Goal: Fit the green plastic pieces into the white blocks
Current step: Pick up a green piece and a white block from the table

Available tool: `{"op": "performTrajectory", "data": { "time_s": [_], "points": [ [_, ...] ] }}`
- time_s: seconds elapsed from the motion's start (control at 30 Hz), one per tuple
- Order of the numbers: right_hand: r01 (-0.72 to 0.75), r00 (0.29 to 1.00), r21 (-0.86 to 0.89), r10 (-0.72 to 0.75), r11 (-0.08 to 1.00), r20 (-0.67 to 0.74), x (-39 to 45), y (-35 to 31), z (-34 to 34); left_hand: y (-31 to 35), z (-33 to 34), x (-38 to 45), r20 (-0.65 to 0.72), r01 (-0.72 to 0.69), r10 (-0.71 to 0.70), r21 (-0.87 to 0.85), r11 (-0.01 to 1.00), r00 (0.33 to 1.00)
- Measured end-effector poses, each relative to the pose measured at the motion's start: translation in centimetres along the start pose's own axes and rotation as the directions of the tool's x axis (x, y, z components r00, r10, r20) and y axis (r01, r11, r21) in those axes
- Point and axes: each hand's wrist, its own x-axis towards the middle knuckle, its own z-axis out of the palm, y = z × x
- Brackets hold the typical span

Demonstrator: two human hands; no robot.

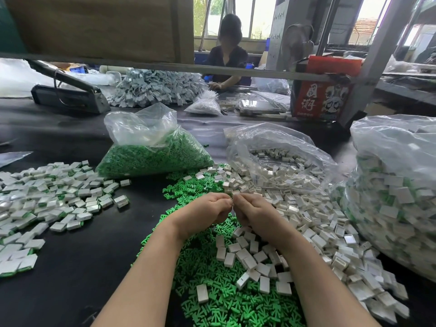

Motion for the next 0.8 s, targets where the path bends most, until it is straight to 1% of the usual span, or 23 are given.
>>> {"op": "performTrajectory", "data": {
  "time_s": [0.1, 0.27, 0.37, 0.47, 0.53, 0.6, 0.67, 0.8],
  "points": [
    [-0.009, 1.0, -0.014, 0.009, 1.0, 0.014, -0.1, -0.1, -0.1, 0.1, 0.0, -0.1, 0.028, -0.002, 0.003, -0.018, 1.0, 1.0],
    [-0.014, 1.0, -0.039, 0.015, 0.999, 0.025, -0.2, -0.3, -0.2, 0.3, 0.0, -0.3, 0.057, 0.002, -0.002, 0.0, 1.0, 0.998],
    [-0.022, 1.0, 0.007, 0.022, 1.0, 0.02, -0.1, -0.2, -0.1, 0.4, 0.0, -0.3, 0.049, 0.008, -0.008, -0.01, 1.0, 0.999],
    [-0.028, 0.998, 0.109, 0.033, 0.994, -0.045, 0.1, -0.1, 0.2, 0.5, 0.4, -0.3, 0.019, -0.017, 0.018, -0.021, 1.0, 1.0],
    [-0.015, 0.995, 0.181, 0.033, 0.983, -0.096, 0.3, -0.1, 0.3, 0.8, 0.4, -0.3, -0.024, -0.045, 0.045, 0.01, 0.999, 0.999],
    [0.003, 0.987, 0.2, 0.029, 0.98, -0.157, 0.4, -0.2, 0.3, 0.9, 0.2, -0.4, -0.066, -0.064, 0.065, 0.028, 0.998, 0.996],
    [0.023, 0.976, 0.23, 0.028, 0.973, -0.215, 0.5, -0.2, 0.2, 0.9, -0.1, -0.5, -0.108, -0.07, 0.07, 0.005, 0.998, 0.992],
    [0.052, 0.972, 0.242, 0.007, 0.969, -0.234, 0.4, -0.4, 0.1, 1.1, -0.4, -0.8, -0.137, -0.076, 0.077, 0.007, 0.997, 0.988]
  ]
}}
